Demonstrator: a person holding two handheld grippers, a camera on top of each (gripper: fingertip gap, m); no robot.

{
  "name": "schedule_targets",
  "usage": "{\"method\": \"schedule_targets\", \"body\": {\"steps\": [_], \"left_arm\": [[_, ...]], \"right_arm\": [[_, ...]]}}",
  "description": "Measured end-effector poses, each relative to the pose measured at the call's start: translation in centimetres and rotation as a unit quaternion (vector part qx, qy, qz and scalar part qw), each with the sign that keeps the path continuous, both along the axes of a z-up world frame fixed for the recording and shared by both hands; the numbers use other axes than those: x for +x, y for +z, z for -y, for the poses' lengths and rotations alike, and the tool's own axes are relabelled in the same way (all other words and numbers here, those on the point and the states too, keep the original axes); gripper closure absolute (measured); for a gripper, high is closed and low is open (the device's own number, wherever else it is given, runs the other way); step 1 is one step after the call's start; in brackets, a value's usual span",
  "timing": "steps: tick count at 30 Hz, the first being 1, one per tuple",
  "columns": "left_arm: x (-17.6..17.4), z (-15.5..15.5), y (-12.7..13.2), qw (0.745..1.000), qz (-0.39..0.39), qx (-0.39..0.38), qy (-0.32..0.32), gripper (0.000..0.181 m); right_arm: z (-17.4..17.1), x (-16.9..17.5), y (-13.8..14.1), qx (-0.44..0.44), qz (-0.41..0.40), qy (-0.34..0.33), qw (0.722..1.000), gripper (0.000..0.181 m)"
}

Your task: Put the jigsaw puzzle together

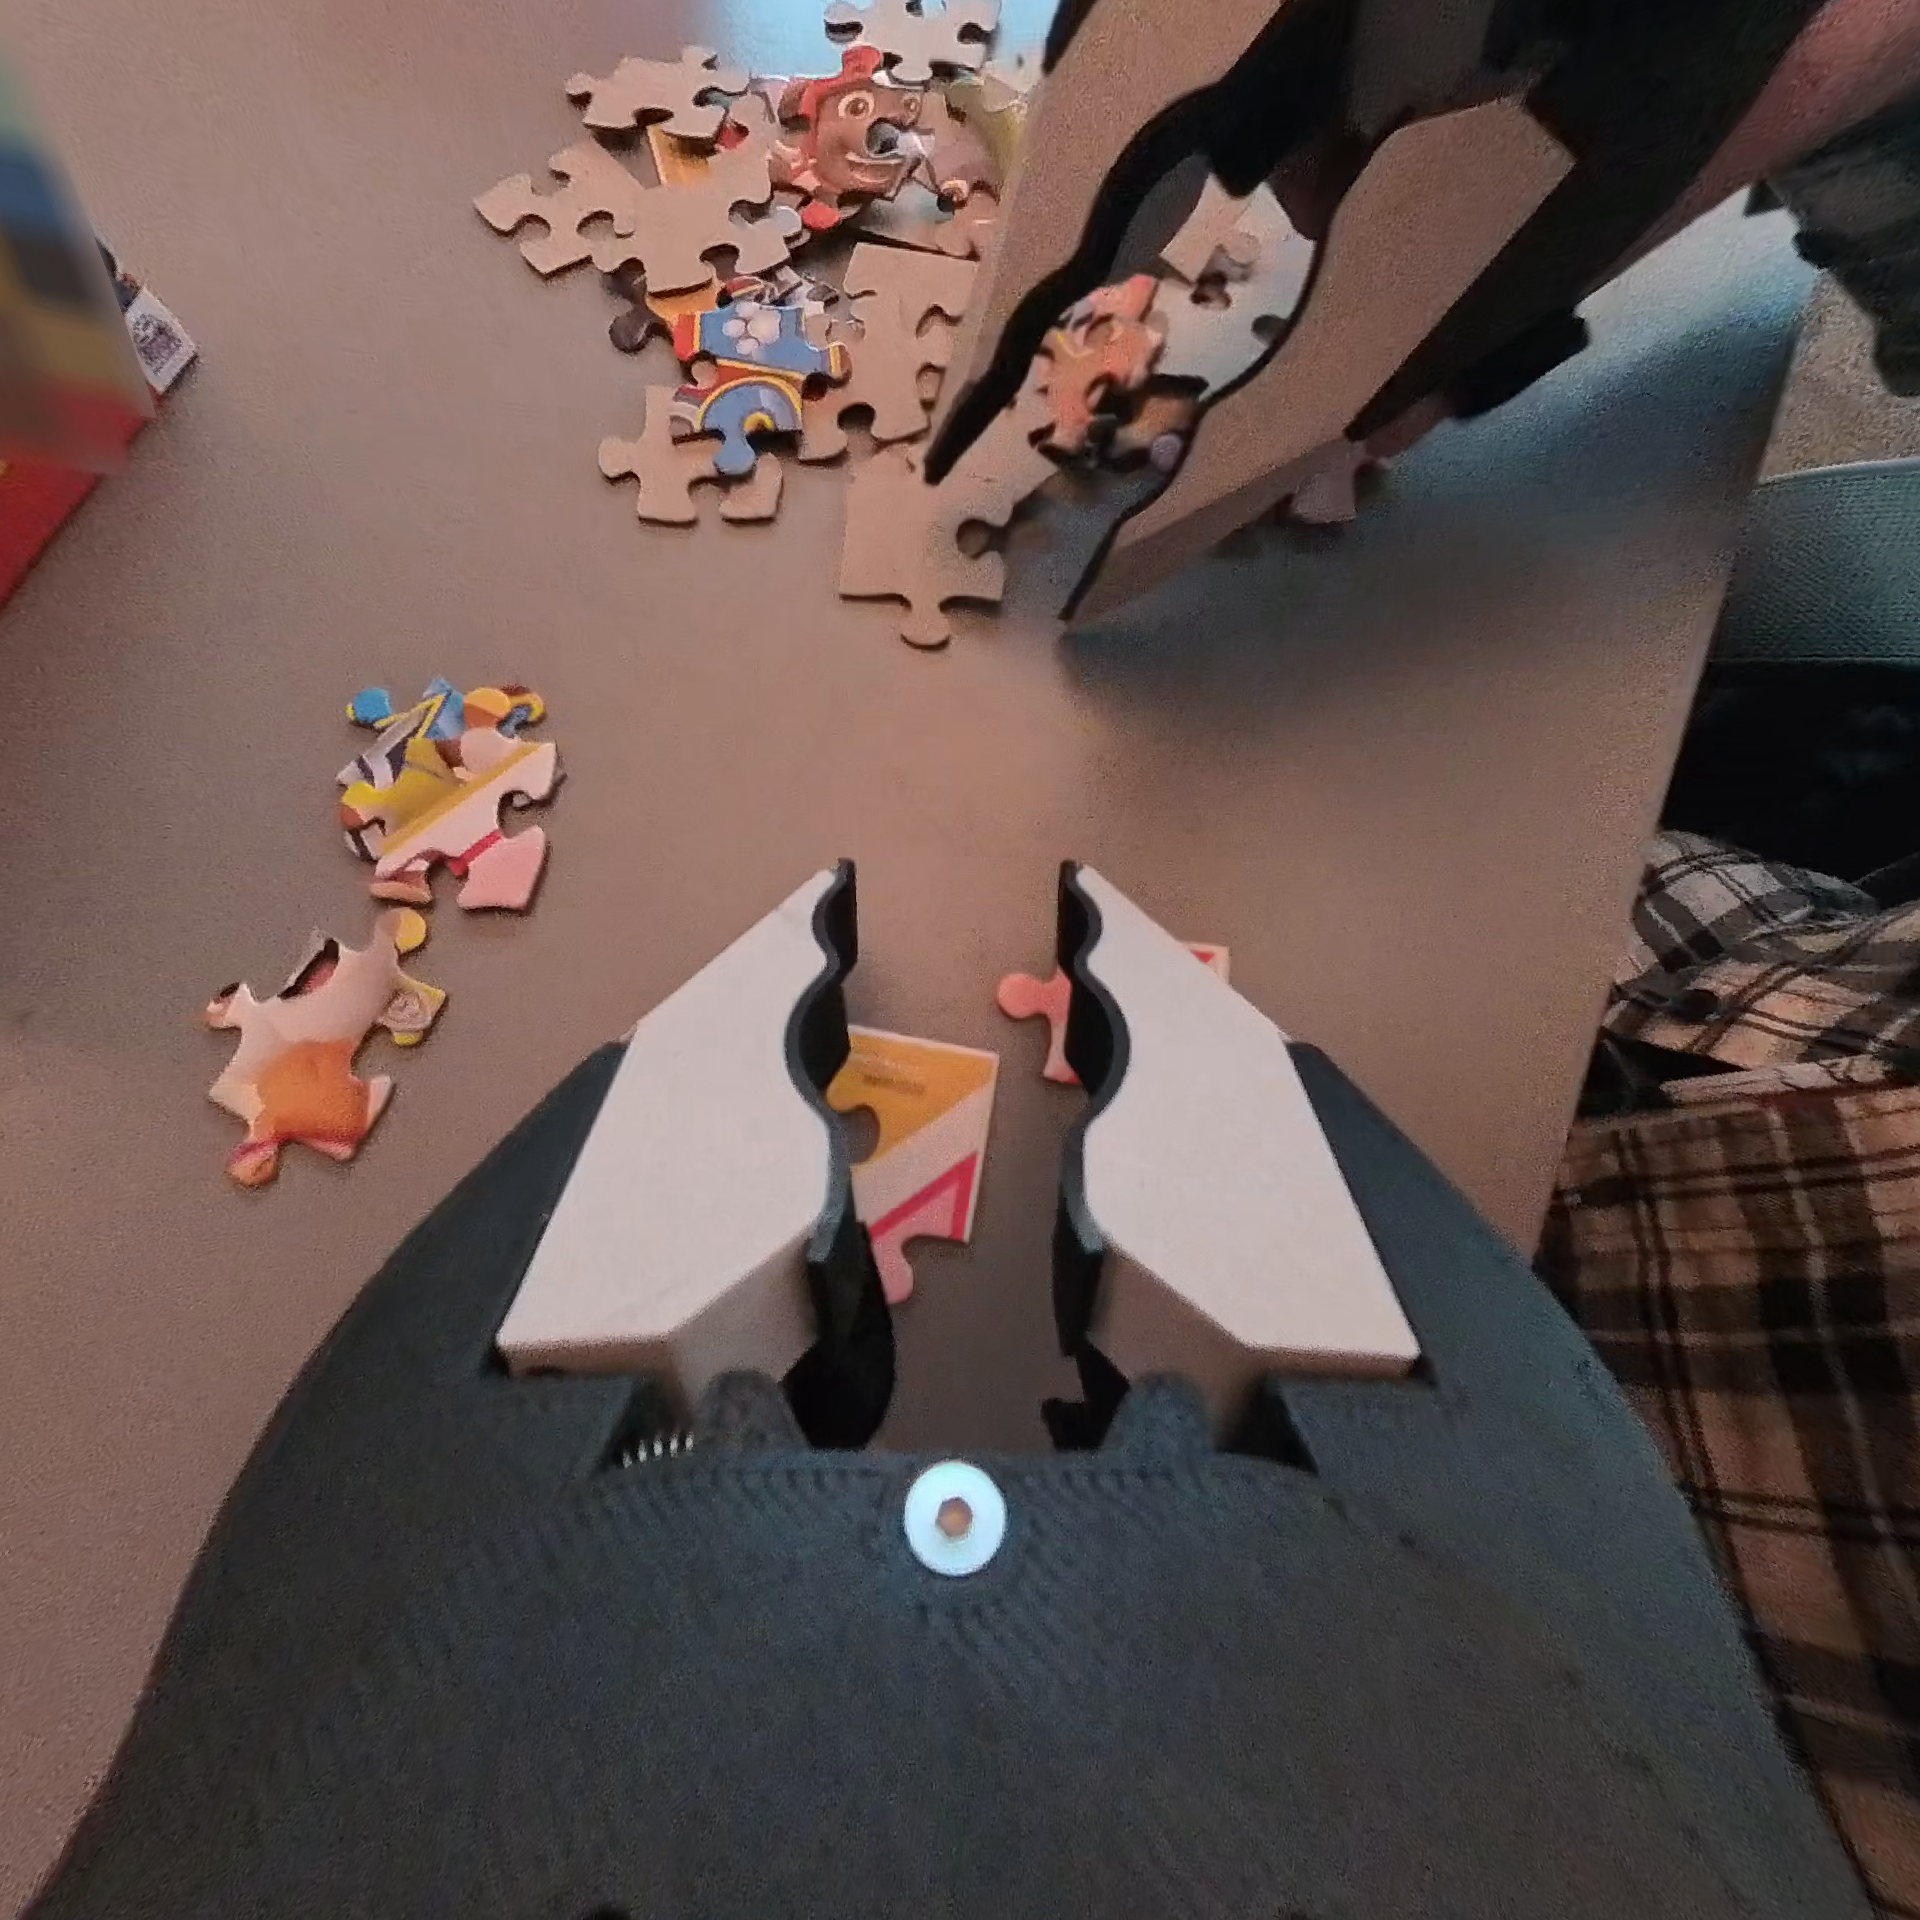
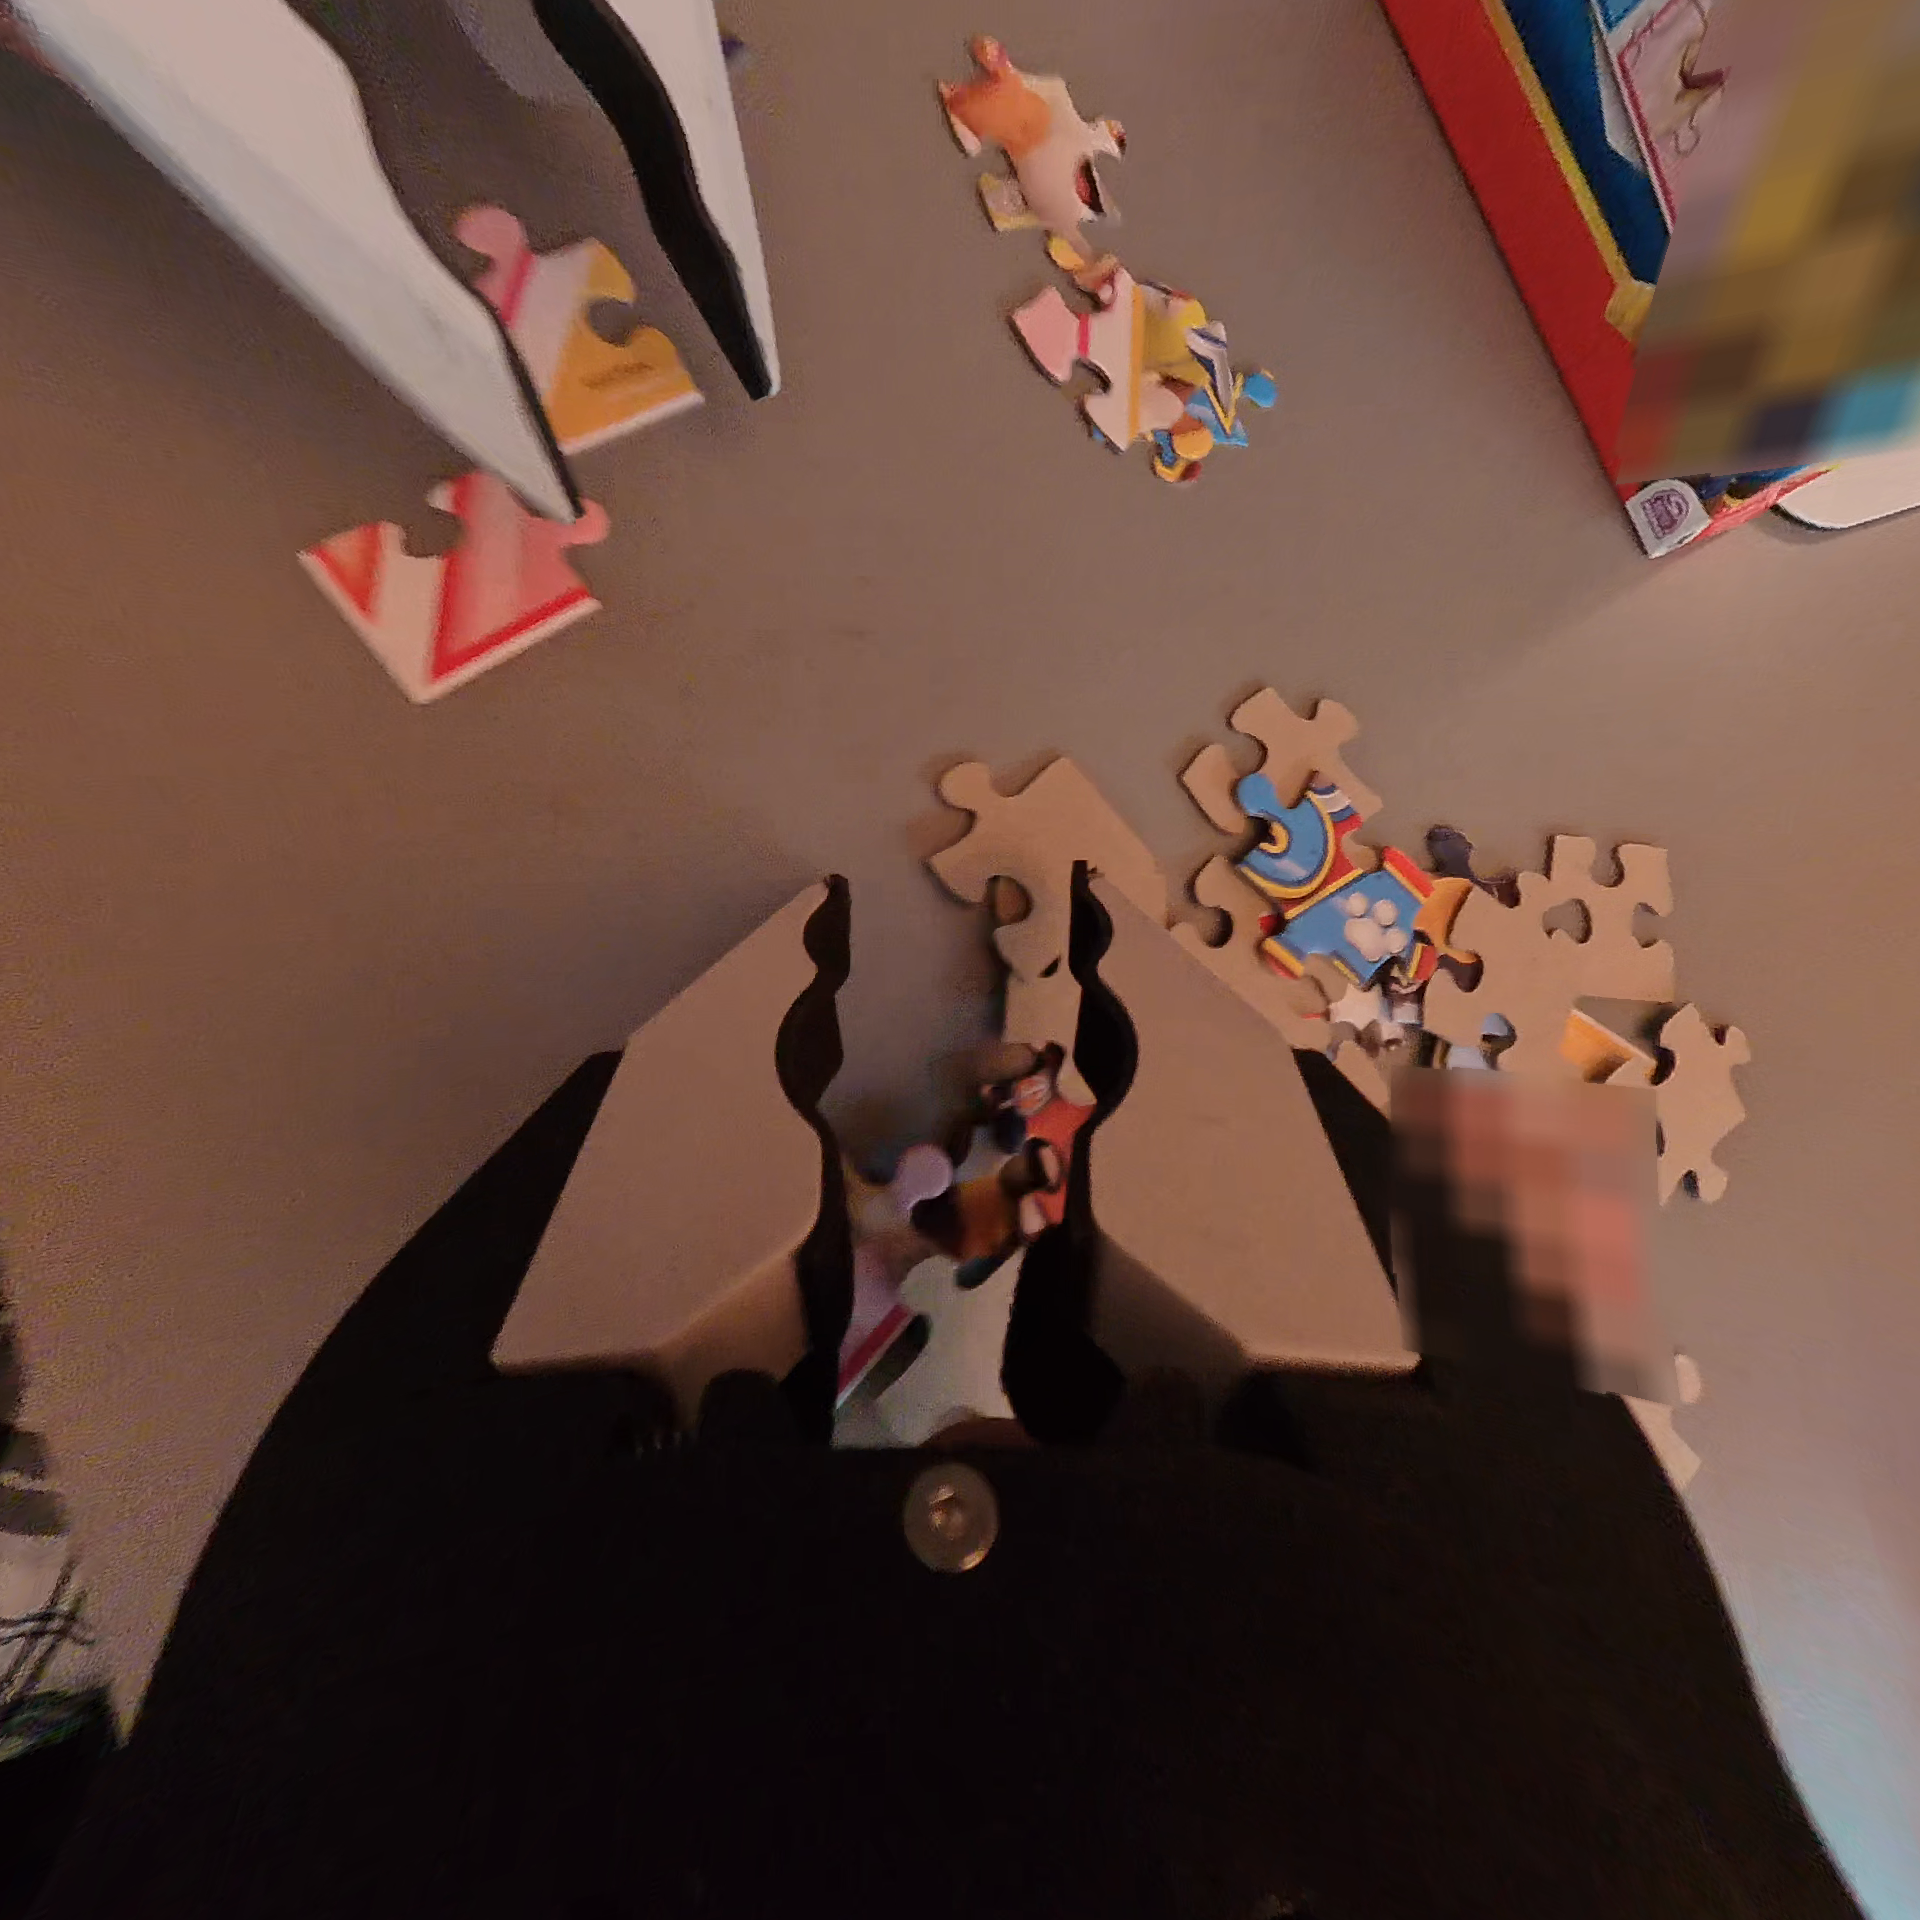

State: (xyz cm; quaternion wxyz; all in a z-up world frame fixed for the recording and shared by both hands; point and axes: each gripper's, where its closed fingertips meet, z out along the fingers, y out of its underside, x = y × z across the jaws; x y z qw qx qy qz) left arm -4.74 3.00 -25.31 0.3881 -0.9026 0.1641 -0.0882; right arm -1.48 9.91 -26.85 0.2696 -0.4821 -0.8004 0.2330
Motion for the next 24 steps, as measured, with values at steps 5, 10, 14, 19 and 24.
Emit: {"method": "schedule_targets", "body": {"steps": [5,10,14,19,24], "left_arm": [[0.1,-1.9,0.0,1.000,-0.022,0.004,-0.020,0.143],[0.4,-3.3,0.3,0.998,-0.029,0.019,-0.057,0.142],[1.0,-4.8,-0.2,0.991,-0.086,0.022,-0.101,0.136],[1.3,-6.8,-2.4,0.986,-0.102,-0.036,-0.127,0.131],[2.0,-8.2,-2.2,0.990,-0.013,-0.058,-0.124,0.147]], "right_arm": [[-0.4,-1.0,-0.7,0.000,0.010,0.015,1.000,0.172],[-0.1,-0.8,-0.3,-0.033,0.006,0.029,0.999,0.181],[-0.6,-0.5,0.4,-0.046,-0.004,0.029,0.999,0.181],[-2.3,-0.4,-0.5,-0.022,0.023,0.020,0.999,0.143],[-2.4,-0.7,-0.7,-0.031,0.019,0.038,0.999,0.163]]}}
